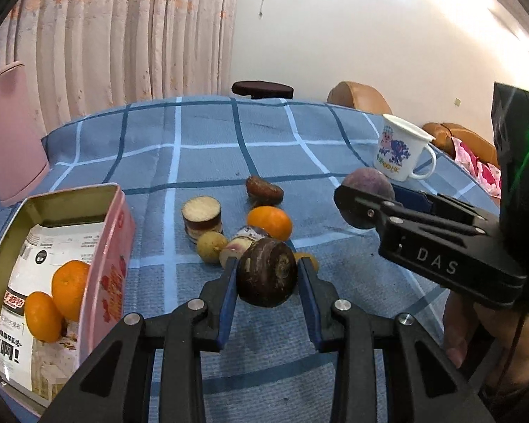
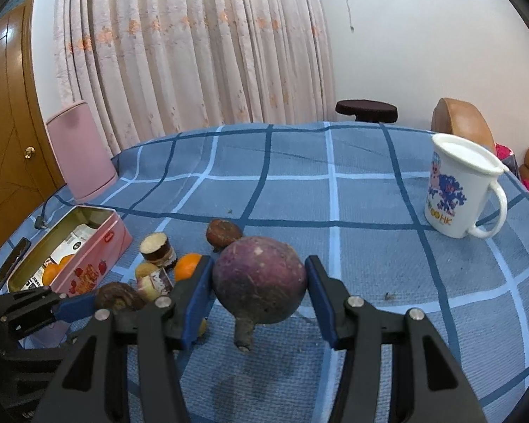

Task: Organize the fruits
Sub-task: 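Grasp the purple round fruit with the right tool while the left tool grasps the dark brown fruit, then carry the purple and dark brown fruits over the pink tin with both tools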

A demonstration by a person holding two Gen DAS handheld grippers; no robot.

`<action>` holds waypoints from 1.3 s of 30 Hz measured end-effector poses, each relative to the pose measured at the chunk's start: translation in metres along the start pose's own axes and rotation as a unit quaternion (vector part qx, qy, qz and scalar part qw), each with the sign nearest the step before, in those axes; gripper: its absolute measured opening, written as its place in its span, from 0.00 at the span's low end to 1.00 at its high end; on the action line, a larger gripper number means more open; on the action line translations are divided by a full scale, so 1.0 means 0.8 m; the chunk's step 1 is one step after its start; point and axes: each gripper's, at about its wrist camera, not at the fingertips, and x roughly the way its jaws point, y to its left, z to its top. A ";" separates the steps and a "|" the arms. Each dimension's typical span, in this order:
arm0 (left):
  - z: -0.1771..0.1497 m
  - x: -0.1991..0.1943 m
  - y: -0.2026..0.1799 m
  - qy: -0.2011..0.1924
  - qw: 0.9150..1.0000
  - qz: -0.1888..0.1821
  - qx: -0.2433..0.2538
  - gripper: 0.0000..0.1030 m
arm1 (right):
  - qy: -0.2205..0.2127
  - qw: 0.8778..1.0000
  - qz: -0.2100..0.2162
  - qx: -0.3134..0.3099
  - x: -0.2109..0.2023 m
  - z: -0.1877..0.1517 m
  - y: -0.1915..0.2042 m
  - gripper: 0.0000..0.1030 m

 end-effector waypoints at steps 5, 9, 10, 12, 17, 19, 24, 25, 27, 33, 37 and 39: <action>0.001 -0.003 0.007 -0.013 1.000 0.012 -0.005 0.34 | -0.014 1.000 -0.001 -0.006 -0.007 -0.001 0.003 0.54; 0.001 -0.005 0.011 -0.019 1.000 0.020 -0.006 0.34 | -0.024 1.000 -0.005 -0.012 -0.013 -0.002 0.006 0.54; 0.001 -0.005 0.011 -0.021 1.000 0.022 -0.006 0.34 | -0.028 0.999 -0.006 -0.014 -0.015 -0.002 0.007 0.54; 0.001 -0.008 0.011 -0.027 0.999 0.027 -0.004 0.34 | -0.036 0.999 -0.008 -0.017 -0.019 -0.003 0.008 0.54; 0.002 -0.013 0.013 -0.040 0.999 0.036 0.000 0.34 | -0.048 0.999 -0.008 -0.024 -0.025 -0.003 0.013 0.54; 0.003 -0.014 0.014 -0.044 0.998 0.038 0.000 0.34 | -0.049 0.998 -0.007 -0.026 -0.026 -0.004 0.015 0.54; 0.005 -0.018 0.016 -0.057 0.997 0.044 0.001 0.34 | -0.054 0.998 -0.010 -0.033 -0.029 -0.005 0.019 0.54; 0.005 -0.020 0.016 -0.061 0.997 0.045 0.001 0.34 | -0.055 0.998 -0.011 -0.034 -0.029 -0.005 0.020 0.54; 0.006 -0.022 0.016 -0.066 0.997 0.046 0.000 0.34 | -0.057 0.998 -0.012 -0.034 -0.029 -0.006 0.020 0.54; 0.007 -0.031 0.018 -0.083 0.995 0.053 0.004 0.34 | -0.074 0.997 -0.012 -0.036 -0.037 -0.007 0.023 0.54; 0.008 -0.035 0.020 -0.090 0.994 0.056 0.003 0.34 | -0.077 0.996 -0.013 -0.039 -0.039 -0.008 0.024 0.54; 0.008 -0.037 0.021 -0.092 0.994 0.059 0.004 0.34 | -0.078 0.996 -0.013 -0.038 -0.039 -0.008 0.024 0.54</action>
